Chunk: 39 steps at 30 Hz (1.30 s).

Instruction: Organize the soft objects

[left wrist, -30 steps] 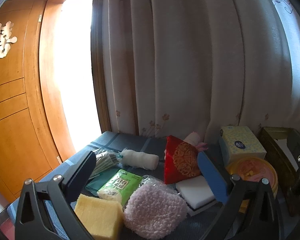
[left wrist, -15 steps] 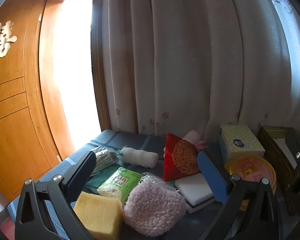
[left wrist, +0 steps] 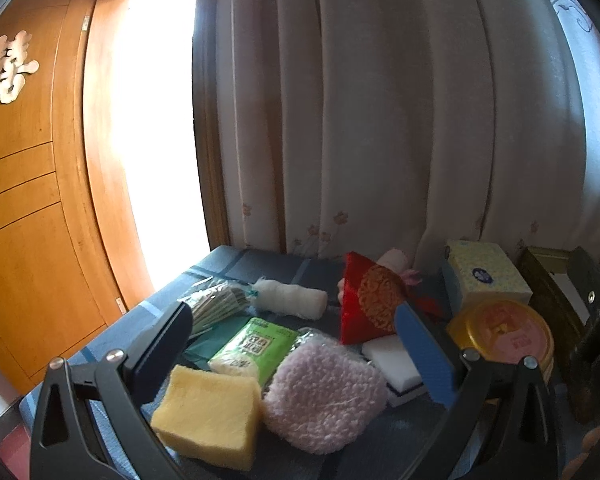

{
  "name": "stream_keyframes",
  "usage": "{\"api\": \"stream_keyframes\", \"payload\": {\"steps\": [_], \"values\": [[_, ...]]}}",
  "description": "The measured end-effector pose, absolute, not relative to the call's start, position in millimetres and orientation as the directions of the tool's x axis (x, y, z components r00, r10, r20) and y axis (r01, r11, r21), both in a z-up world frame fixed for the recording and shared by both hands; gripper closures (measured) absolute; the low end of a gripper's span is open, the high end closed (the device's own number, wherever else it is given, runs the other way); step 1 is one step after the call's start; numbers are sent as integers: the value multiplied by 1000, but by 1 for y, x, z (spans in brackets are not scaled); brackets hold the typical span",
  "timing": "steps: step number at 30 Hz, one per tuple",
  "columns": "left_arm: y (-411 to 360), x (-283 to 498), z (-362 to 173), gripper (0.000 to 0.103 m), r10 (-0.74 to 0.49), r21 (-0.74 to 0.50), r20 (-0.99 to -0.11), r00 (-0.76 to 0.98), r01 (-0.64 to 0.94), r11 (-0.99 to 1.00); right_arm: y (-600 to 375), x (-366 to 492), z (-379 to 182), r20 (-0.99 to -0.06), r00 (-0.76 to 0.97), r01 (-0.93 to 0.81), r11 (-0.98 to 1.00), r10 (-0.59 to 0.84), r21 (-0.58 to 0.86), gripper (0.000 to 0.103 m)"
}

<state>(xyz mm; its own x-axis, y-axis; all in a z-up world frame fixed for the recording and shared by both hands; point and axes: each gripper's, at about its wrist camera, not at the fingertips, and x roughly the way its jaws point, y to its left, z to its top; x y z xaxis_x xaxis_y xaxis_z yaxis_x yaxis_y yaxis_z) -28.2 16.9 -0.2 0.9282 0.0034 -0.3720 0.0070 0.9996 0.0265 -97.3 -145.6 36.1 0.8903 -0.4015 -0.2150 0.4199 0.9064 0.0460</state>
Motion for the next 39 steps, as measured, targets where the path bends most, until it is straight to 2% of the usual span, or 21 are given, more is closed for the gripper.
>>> {"api": "stream_keyframes", "payload": {"steps": [8,14,20,23,24,27,32,34,36,39], "values": [[47,-34,-3,0,35,48,-413,910,-17,999,-143,-99,35,-205,898,406,913,-390,43,0],[95,-31,-8,0,85,33,-478,874,-79,996,-141,-98,35,-210,902,393,919,-377,39,1],[123,-25,-16,1,26,-7,-562,827,-36,999,-140,-98,35,-212,915,359,932,-342,46,1],[124,-16,-24,4,12,-34,-610,792,-41,999,-137,-96,33,-226,927,317,947,-299,47,1],[122,-13,-28,7,-12,-54,-631,775,-29,998,-135,-95,32,-232,930,304,952,-286,45,1],[112,-11,-36,8,-92,-111,-666,740,24,994,-131,-92,31,-242,935,276,960,-258,40,1],[86,-10,-41,9,-93,-47,-688,720,84,995,-129,-91,30,-254,936,260,965,-242,38,1],[79,-8,-47,15,-78,-14,-706,704,95,995,-128,-90,30,-257,938,251,967,-234,38,1],[80,-5,-52,34,-89,-31,-726,682,97,995,-128,-90,31,-260,940,240,970,-223,36,1],[92,-8,-49,40,-137,-94,-717,684,100,991,-126,-90,30,-261,943,220,975,-205,29,1]]}}
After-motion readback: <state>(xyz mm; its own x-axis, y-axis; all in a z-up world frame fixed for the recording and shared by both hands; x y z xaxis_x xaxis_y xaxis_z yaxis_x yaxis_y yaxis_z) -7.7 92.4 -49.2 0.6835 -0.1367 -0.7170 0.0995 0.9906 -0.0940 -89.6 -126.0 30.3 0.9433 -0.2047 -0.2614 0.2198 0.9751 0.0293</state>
